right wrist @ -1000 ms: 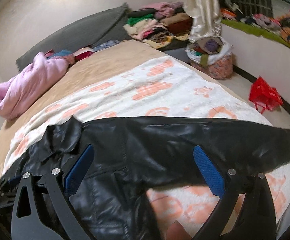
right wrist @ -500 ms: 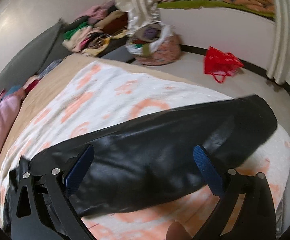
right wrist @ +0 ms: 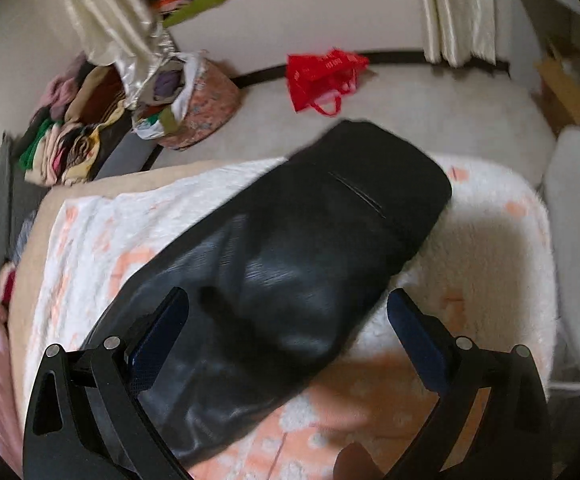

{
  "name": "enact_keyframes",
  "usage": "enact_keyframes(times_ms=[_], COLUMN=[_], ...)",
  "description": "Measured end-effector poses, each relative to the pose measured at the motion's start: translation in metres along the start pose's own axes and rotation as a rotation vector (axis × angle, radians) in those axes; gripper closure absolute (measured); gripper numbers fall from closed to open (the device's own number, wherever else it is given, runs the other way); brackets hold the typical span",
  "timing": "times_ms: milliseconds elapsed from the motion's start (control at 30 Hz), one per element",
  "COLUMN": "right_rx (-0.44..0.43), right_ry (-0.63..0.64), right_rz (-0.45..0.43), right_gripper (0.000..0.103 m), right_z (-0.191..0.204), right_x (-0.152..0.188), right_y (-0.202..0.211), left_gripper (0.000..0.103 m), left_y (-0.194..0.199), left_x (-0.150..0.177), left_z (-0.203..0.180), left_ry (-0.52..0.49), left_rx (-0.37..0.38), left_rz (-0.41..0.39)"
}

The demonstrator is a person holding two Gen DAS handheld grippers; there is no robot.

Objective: Fold large clothes
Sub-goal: 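Grasp the sleeve cuff with the right tool and fold it across the jacket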

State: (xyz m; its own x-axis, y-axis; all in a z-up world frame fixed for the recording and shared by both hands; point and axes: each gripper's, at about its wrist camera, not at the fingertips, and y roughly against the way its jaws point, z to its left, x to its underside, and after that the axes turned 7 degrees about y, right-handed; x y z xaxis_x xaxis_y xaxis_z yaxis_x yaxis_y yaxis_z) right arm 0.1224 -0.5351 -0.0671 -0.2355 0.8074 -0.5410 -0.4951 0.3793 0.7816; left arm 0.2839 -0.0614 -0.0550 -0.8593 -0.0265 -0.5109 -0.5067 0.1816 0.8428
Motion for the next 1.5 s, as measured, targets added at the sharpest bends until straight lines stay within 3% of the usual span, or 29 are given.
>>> enact_keyframes(times_ms=[200, 267, 300, 333, 467, 667, 867, 1067, 1500], right_rx=[-0.126, -0.193, -0.221, -0.258, -0.391, -0.623, -0.746, -0.861, -1.119], right_ry=[-0.149, -0.196, -0.218, -0.233, -0.225, -0.023, 0.247, 0.448, 0.759], right_rz=[-0.008, -0.046, -0.062, -0.073, -0.091, -0.201, -0.273, -0.265, -0.196], right_gripper=[0.004, 0.025, 0.053, 0.068, 0.088, 0.088, 0.089, 0.094, 0.096], right_z=[-0.013, -0.019, -0.022, -0.023, -0.016, 0.043, 0.112, 0.169, 0.262], right_x=[-0.008, -0.012, -0.014, -0.016, -0.024, -0.028, -0.001, 0.038, 0.125], right_y=[-0.017, -0.016, -0.017, -0.018, -0.01, 0.049, 0.107, 0.141, 0.209], left_gripper=[0.009, 0.009, 0.009, 0.009, 0.009, 0.009, 0.009, 0.009, 0.009], left_y=[0.0, 0.003, 0.005, 0.007, 0.02, 0.045, 0.068, 0.089, 0.161], left_x=[-0.001, -0.003, -0.004, -0.005, -0.011, -0.02, -0.023, -0.025, -0.021], left_z=[0.007, 0.009, 0.011, 0.012, 0.018, 0.028, 0.034, 0.048, 0.101], left_ry=[0.02, 0.028, 0.034, 0.04, 0.062, 0.101, 0.121, 0.159, 0.298], left_rx=[0.006, 0.018, 0.029, 0.036, 0.051, 0.072, 0.093, 0.172, 0.309], left_rz=[-0.004, -0.004, -0.005, -0.007, -0.021, -0.045, -0.059, -0.062, -0.162])
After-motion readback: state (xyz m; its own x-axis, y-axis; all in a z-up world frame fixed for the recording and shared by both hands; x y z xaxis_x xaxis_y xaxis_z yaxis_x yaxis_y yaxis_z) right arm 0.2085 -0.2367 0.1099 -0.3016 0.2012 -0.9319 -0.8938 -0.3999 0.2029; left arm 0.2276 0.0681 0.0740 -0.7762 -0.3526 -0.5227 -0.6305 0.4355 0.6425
